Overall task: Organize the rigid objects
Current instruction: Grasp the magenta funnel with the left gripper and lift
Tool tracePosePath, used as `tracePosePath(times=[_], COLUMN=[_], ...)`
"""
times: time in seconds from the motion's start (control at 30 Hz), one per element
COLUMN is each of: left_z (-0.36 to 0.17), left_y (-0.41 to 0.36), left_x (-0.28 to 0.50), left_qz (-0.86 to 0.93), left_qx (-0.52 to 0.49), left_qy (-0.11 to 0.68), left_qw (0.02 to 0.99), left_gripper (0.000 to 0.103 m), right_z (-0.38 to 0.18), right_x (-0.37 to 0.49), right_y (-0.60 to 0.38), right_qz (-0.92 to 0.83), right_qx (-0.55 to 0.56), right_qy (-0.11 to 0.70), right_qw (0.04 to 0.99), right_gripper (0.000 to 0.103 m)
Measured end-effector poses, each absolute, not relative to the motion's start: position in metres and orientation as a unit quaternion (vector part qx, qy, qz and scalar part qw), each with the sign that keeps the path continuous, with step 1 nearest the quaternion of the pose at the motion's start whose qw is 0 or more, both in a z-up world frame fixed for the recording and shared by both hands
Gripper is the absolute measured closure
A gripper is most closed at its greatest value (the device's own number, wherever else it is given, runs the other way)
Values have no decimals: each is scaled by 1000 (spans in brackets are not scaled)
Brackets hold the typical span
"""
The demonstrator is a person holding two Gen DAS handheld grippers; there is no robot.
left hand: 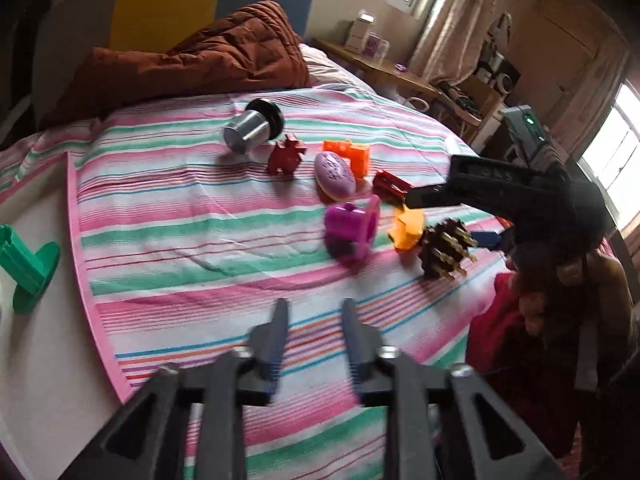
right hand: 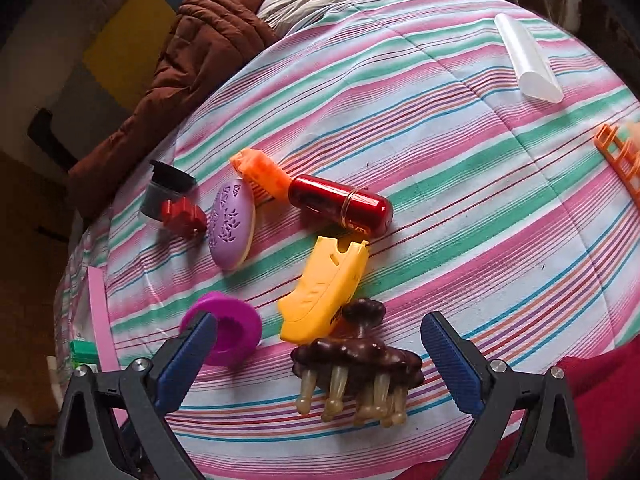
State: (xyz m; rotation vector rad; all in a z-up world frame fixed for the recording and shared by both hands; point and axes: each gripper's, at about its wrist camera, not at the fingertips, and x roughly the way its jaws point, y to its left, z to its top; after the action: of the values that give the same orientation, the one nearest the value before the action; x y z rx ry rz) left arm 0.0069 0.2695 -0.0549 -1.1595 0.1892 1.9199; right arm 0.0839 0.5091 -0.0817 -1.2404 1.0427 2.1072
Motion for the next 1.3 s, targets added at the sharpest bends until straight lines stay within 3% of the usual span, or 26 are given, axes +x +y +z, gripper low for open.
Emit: tracePosePath(times=[0.1, 0.23, 0.3, 0.43, 0.53, 0.67, 0.9, 1.0, 1.07, 1.1, 1.3], left_z=[-59, -62, -61, -63, -65, -76, -83, -85, -89, -91, -91], left_y=[278, 293, 304, 331, 352, 377, 406, 418, 424, 426, 411], left_x=[0, -9, -10, -14, -10, -3, -5, -3, -4, -5, -9], left_qz=[751, 740, 751, 753, 762, 751, 719, 706, 701, 700, 709], left_qx=[-492, -510, -497, -478, -428, -350, -302, -299, -307, -315, -375], left_qy=[57, 40, 58, 101, 177, 303, 339, 339, 333, 330, 266], left_qw=[436, 436, 431, 441, 452, 471, 526, 545, 551, 549, 535], left_gripper=[58, 57, 54, 36, 30, 29, 29, 37, 65, 68, 72], right_z=[-76, -74, -71, -69, -69, -70, -72, -72, -74, -74, -73], right_x=[90, 96, 97, 96, 94, 93, 92, 92, 94, 95, 98], right_y=[514, 519, 521, 522, 523, 525, 528, 528, 531, 532, 535], right_qz=[774, 773, 776, 779, 781, 782, 780, 779, 776, 774, 774], right_qx=[-431, -411, -401, -389, -383, -379, -379, -380, -379, -377, -370], right_qy=[394, 415, 418, 425, 429, 436, 444, 445, 448, 452, 455], right_qw=[244, 247, 250, 246, 242, 235, 225, 225, 232, 236, 240], right_gripper=[0, 0, 0, 0, 0, 0, 0, 1, 1, 1, 1])
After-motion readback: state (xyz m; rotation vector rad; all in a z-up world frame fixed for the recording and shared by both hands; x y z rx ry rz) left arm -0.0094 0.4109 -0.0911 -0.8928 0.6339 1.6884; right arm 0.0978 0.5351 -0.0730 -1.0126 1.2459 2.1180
